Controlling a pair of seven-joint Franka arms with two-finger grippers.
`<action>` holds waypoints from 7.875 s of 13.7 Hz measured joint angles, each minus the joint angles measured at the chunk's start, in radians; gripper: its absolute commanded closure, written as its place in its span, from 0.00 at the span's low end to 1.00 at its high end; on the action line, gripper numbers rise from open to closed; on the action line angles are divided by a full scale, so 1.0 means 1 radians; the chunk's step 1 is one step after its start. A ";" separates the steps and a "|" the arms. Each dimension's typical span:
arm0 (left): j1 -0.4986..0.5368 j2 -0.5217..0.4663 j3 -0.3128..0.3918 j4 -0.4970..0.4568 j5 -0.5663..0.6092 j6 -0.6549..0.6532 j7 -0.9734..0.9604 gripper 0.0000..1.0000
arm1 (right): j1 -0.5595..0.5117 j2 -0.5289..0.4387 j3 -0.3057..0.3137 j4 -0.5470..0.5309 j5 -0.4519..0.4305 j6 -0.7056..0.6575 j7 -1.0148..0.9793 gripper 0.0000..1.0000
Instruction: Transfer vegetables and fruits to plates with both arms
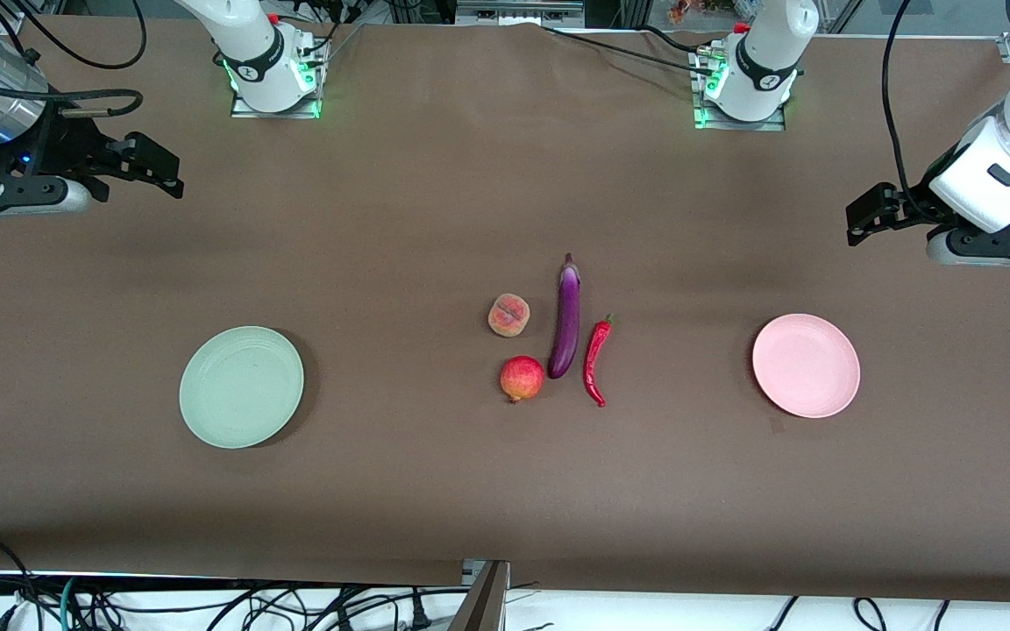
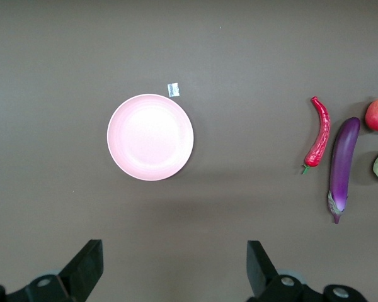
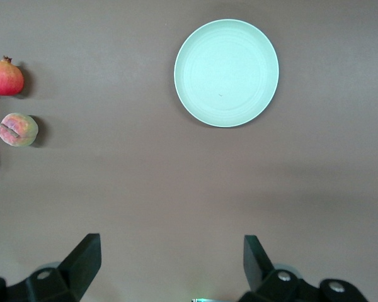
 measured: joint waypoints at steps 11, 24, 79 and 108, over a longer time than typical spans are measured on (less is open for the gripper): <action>-0.002 0.000 -0.001 0.000 0.000 0.000 0.000 0.00 | 0.052 0.033 0.020 -0.003 0.001 0.034 0.044 0.00; -0.003 0.000 -0.002 0.000 0.001 0.000 0.000 0.00 | 0.600 0.752 0.024 0.139 -0.153 0.847 0.898 0.00; -0.386 0.758 -0.006 0.027 -0.105 0.750 -0.467 0.90 | 0.132 0.671 0.002 0.130 -0.056 0.631 0.280 0.01; 0.061 0.667 0.022 0.056 0.167 0.418 0.159 0.00 | 0.540 1.000 0.010 0.271 -0.056 1.262 1.027 0.63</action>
